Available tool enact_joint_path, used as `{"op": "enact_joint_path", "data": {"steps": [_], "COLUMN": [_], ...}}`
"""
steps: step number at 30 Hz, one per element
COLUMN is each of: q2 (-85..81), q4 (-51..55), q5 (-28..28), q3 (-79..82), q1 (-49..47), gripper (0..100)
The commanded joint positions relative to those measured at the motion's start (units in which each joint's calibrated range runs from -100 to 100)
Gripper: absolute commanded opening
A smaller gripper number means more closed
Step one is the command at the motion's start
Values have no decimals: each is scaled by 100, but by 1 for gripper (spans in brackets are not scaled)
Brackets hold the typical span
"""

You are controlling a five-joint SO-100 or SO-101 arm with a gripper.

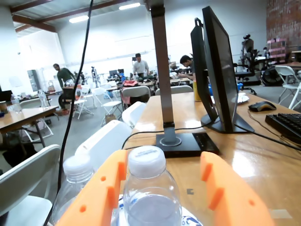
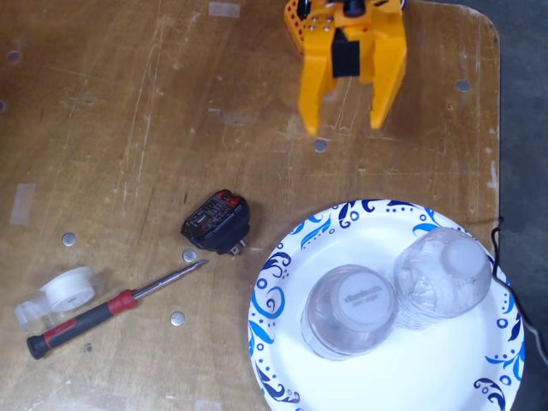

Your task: Move the bottles to the plate

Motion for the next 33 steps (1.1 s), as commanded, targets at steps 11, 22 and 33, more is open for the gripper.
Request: {"op": "enact_joint_path", "data": {"steps": [11,22,33], "q2": [-3490,-3447,-3439], "q4": [4516,4542,3550], "q5": [-10,-16,-42], "q3": [-95,1023,2410], "q1": [710,710,710], "gripper": [5,5,5]}}
